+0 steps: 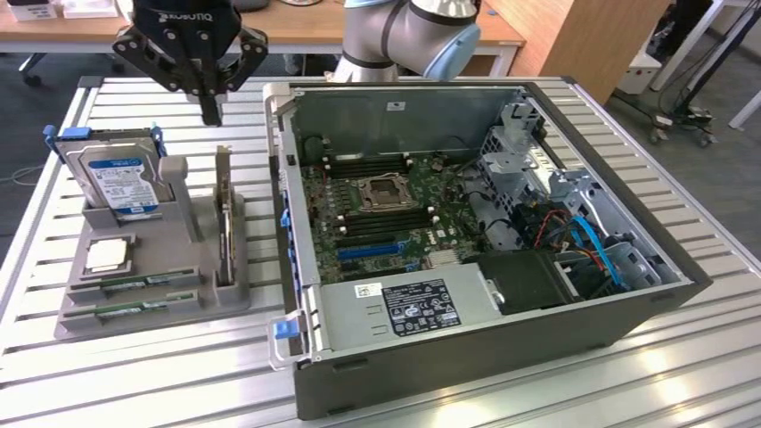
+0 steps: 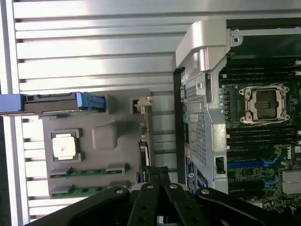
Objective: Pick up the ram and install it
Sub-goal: 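Reach for the ram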
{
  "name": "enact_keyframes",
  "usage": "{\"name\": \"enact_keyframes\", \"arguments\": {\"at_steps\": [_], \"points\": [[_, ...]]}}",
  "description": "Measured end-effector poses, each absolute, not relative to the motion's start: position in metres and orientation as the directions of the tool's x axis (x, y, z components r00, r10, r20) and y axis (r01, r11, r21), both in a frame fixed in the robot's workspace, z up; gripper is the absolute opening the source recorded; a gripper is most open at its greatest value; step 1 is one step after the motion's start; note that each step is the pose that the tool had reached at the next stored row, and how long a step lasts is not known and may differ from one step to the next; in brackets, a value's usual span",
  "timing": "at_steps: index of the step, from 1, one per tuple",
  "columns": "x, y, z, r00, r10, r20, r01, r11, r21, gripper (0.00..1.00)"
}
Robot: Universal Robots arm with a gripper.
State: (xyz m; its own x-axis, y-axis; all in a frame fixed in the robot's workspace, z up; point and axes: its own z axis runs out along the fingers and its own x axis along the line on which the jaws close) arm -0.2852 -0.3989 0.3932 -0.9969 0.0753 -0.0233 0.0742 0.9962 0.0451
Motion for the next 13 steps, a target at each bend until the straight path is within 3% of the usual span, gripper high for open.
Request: {"name": "enact_keyframes", "arguments": {"at_steps": [13], "points": [[-0.313,-0.399,0.393,-0.997,0.075,-0.023,0.074,0.996,0.045,0.1]]}}
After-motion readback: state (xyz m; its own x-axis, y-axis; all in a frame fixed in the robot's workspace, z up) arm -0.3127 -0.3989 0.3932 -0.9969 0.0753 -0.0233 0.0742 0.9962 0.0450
